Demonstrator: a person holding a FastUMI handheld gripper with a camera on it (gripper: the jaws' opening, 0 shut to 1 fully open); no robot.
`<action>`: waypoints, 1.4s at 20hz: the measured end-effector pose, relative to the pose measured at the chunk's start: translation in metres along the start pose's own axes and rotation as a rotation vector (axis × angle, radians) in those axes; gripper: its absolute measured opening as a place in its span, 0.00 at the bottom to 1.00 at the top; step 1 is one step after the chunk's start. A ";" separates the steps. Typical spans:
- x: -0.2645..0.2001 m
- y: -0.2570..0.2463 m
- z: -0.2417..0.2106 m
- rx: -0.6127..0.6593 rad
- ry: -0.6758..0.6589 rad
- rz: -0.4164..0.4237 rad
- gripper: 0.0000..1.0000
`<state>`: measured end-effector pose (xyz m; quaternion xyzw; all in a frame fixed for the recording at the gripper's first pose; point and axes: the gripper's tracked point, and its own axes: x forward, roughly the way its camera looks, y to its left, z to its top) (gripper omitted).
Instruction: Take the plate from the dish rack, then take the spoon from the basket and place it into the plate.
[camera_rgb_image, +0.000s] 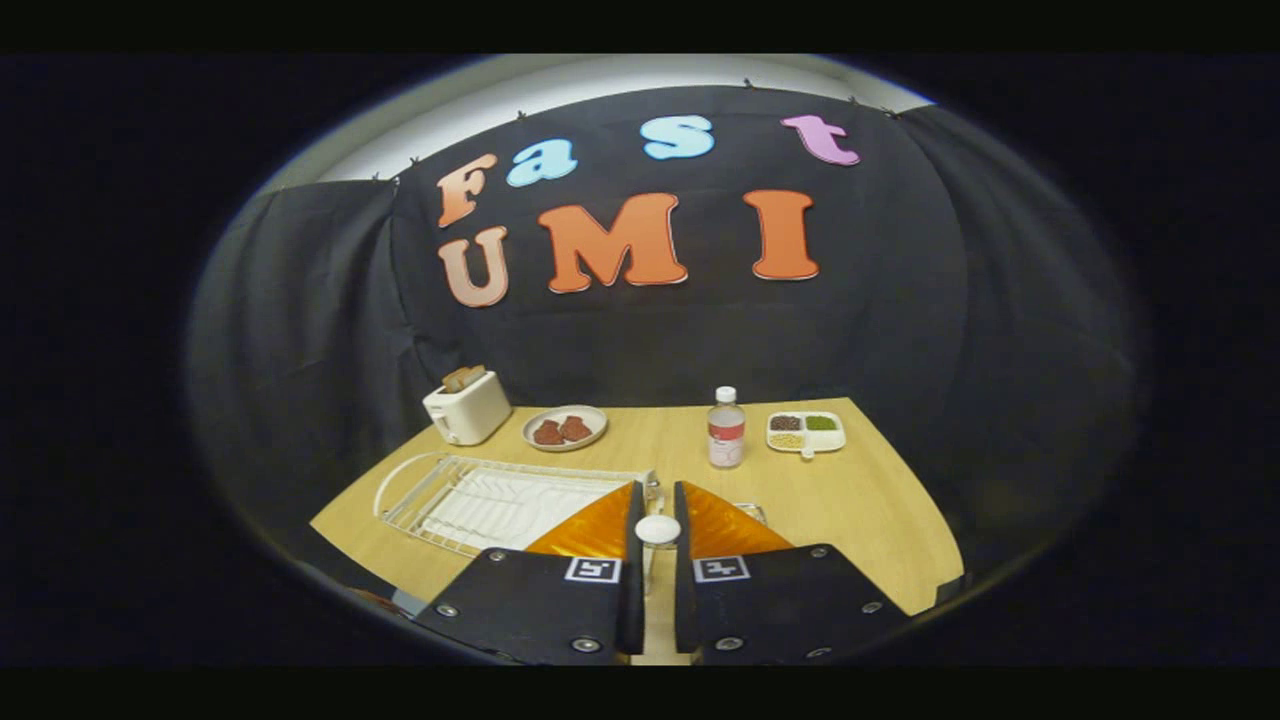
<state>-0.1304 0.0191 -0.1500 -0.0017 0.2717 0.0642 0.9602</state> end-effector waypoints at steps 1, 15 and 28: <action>-0.003 0.008 -0.001 0.003 0.004 0.018 0.12; 0.008 0.128 -0.086 -0.092 0.193 0.349 0.12; 0.035 0.154 -0.160 -0.213 0.242 0.454 0.14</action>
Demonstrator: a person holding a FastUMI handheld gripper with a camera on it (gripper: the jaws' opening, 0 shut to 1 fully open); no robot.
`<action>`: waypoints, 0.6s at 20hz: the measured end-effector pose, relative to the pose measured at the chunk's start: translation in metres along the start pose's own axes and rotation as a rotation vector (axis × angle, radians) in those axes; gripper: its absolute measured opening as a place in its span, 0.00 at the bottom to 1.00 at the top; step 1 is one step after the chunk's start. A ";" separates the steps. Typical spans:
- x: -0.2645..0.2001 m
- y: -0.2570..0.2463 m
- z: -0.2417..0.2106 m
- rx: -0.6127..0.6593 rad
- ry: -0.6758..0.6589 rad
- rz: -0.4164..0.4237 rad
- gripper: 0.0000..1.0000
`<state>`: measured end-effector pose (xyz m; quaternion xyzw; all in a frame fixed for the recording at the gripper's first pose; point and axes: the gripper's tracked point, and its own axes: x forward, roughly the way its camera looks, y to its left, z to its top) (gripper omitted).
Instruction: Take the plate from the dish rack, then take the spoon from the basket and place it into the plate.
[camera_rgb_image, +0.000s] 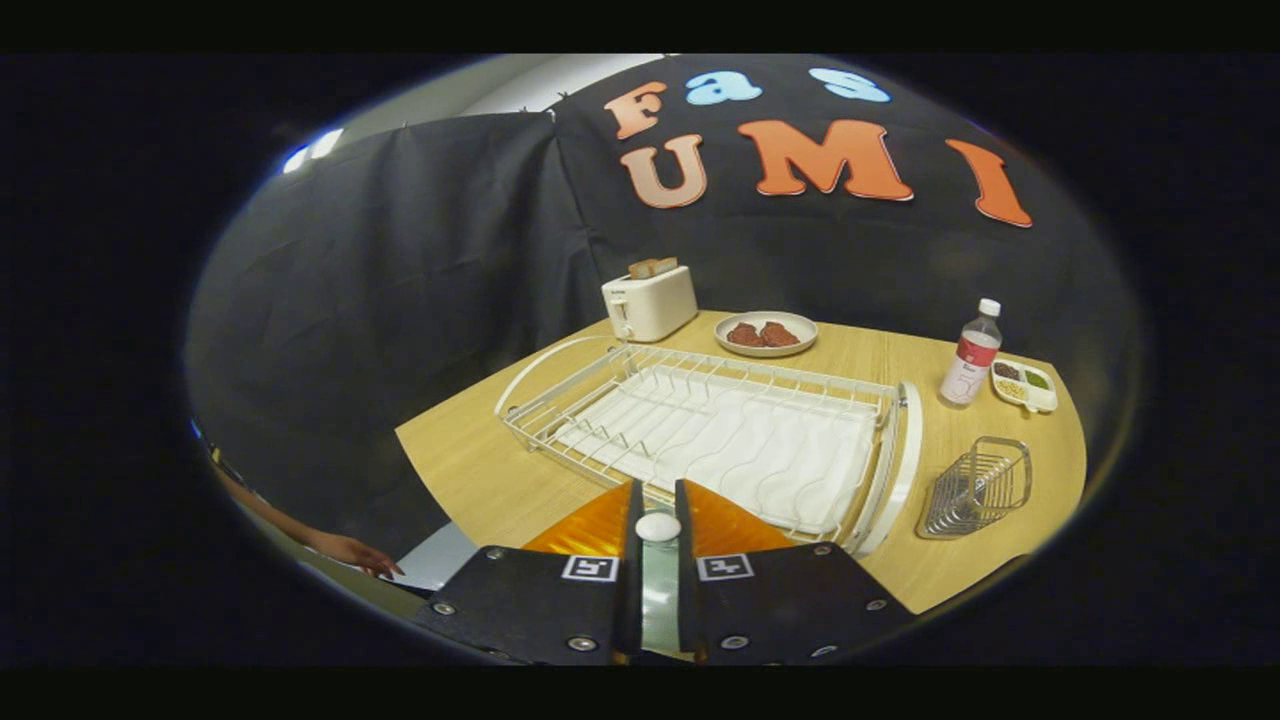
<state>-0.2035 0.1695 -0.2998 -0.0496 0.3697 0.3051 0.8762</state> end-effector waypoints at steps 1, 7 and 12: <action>0.001 -0.003 -0.008 -0.008 0.016 -0.005 0.14; -0.012 -0.023 -0.043 0.038 0.106 -0.045 0.17; -0.019 -0.033 -0.067 0.170 0.157 -0.055 0.19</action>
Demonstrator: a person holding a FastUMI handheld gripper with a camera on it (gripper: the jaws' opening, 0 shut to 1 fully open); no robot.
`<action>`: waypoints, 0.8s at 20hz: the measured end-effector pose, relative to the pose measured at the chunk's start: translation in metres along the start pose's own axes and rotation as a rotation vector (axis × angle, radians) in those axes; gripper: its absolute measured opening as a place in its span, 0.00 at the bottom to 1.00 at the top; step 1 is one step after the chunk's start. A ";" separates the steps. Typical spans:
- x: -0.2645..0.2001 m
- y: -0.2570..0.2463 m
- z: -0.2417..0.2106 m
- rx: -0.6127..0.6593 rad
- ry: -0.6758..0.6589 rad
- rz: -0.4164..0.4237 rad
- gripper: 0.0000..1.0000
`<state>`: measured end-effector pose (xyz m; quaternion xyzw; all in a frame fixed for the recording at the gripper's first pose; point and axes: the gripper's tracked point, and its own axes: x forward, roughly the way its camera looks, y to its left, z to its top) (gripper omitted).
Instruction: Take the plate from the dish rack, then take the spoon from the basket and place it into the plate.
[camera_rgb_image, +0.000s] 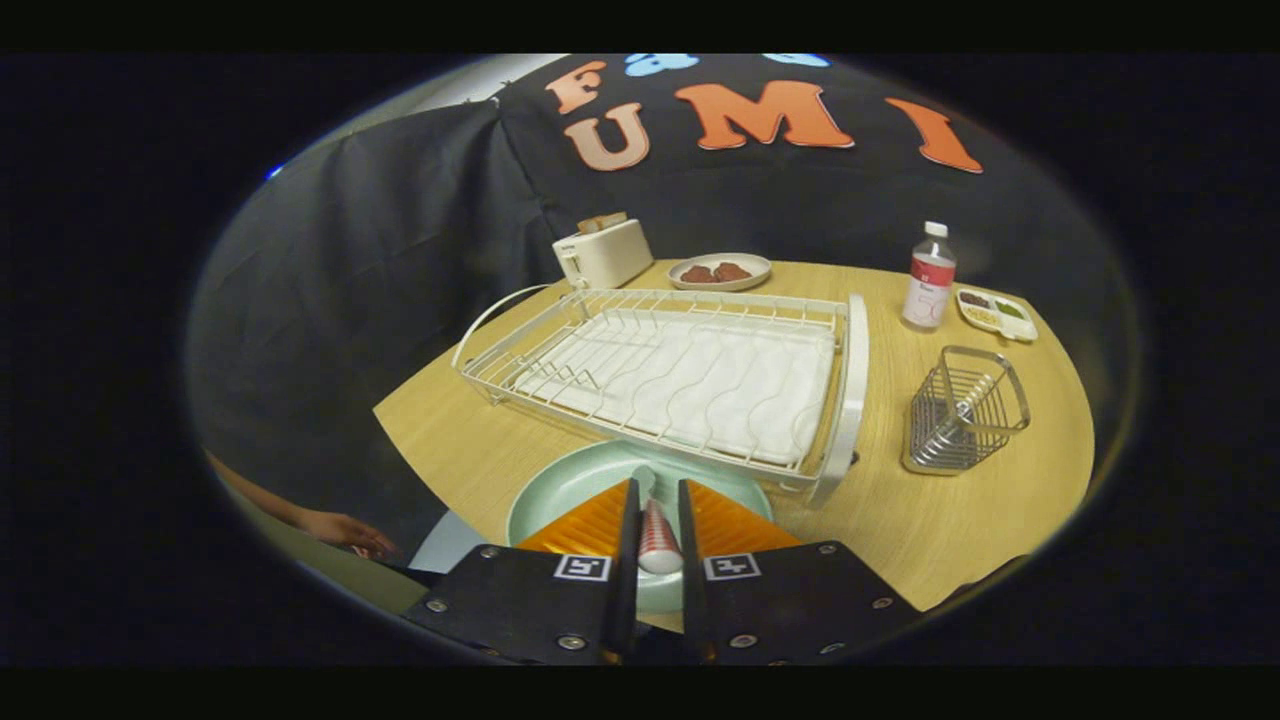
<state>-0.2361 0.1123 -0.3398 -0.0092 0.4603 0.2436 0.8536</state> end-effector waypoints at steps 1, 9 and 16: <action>0.001 -0.006 -0.004 0.021 0.013 -0.016 0.20; -0.027 -0.041 0.041 0.056 -0.095 -0.134 0.39; -0.080 -0.061 0.153 -0.032 -0.349 -0.242 0.65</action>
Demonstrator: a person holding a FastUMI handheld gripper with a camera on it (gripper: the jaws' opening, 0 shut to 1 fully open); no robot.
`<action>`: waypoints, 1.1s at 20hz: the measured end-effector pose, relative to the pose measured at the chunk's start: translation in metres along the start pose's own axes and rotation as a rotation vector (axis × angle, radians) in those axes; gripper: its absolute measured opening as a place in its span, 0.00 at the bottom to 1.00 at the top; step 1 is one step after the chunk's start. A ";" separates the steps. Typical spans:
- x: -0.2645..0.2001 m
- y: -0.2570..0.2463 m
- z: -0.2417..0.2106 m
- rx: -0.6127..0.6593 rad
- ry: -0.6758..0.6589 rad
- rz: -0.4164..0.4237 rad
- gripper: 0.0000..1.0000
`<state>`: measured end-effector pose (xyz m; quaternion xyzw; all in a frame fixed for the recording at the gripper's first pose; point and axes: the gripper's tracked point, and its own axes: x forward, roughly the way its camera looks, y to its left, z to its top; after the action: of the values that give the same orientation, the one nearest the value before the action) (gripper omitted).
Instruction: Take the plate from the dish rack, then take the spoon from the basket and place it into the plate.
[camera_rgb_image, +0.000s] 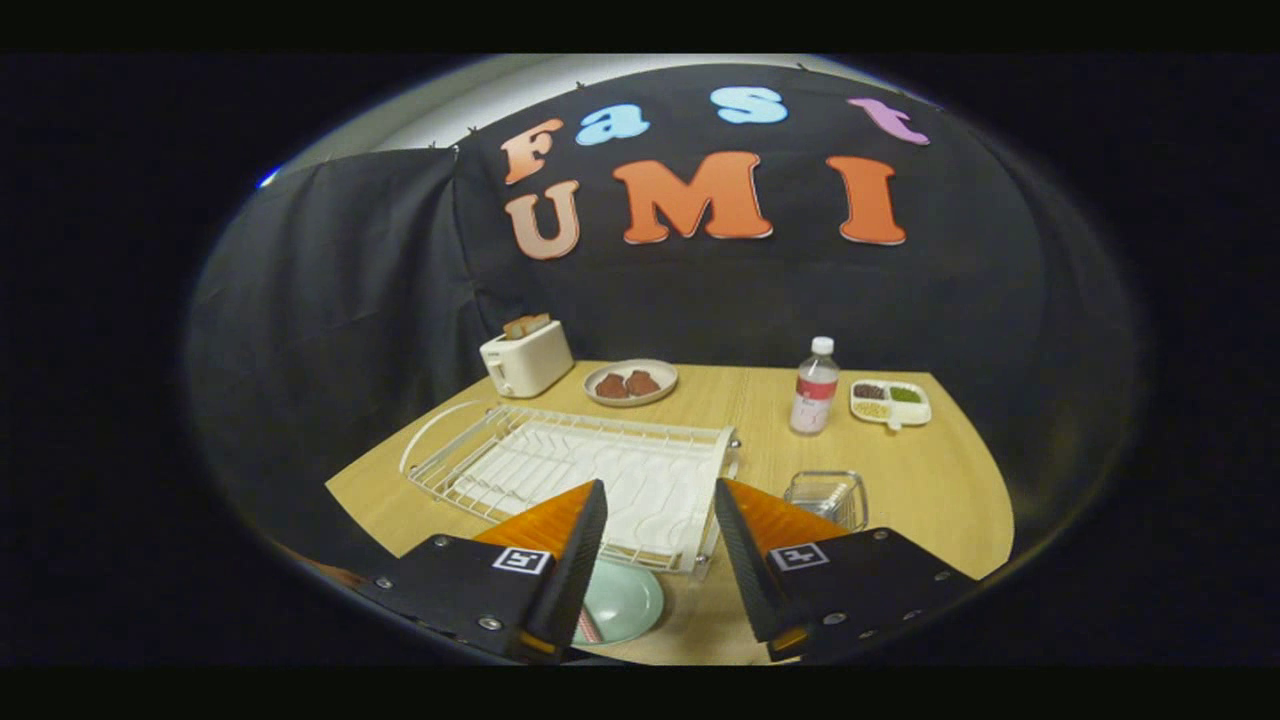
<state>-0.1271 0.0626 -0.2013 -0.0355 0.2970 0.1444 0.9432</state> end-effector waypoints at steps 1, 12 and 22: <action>-0.002 -0.002 0.017 -0.008 -0.037 -0.007 0.68; -0.036 0.004 0.139 -0.112 -0.336 -0.037 0.80; -0.055 0.002 0.173 -0.093 -0.438 -0.085 0.85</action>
<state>-0.0752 0.0768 -0.0275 -0.0590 0.0762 0.1225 0.9878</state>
